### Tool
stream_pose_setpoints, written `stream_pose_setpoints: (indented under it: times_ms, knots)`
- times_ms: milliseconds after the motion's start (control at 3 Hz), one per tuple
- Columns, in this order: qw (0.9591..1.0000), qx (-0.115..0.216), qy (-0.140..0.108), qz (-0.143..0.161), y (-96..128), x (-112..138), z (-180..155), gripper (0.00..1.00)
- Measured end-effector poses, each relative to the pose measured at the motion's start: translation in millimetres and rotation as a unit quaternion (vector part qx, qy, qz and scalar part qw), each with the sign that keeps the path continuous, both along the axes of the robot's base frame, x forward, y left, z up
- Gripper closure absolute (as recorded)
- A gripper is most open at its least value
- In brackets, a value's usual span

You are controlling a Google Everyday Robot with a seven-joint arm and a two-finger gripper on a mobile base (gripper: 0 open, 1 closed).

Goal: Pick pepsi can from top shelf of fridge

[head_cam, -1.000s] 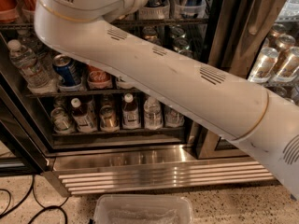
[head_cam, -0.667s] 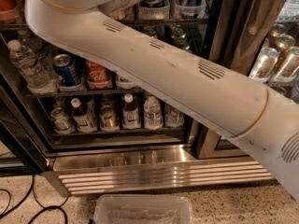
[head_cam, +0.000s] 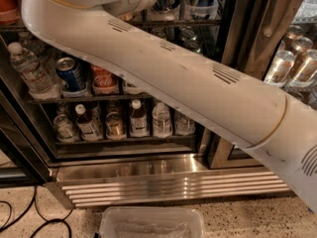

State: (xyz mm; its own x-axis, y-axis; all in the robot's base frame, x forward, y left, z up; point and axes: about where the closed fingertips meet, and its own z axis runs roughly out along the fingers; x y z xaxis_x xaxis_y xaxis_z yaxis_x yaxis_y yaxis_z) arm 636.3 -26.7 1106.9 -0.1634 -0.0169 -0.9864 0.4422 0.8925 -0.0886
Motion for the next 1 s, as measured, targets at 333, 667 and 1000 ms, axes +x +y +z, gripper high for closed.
stream_pose_setpoints:
  times_ms: [333, 667, 1000]
  knots:
    - [0.9999, 0.013, 0.003, 0.006, 3, -19, 3, 1.00]
    - [0.9985, 0.046, 0.022, 0.021, 11, -52, -14, 1.00]
    - [0.9983, 0.039, 0.014, 0.041, 20, -47, -8, 1.00]
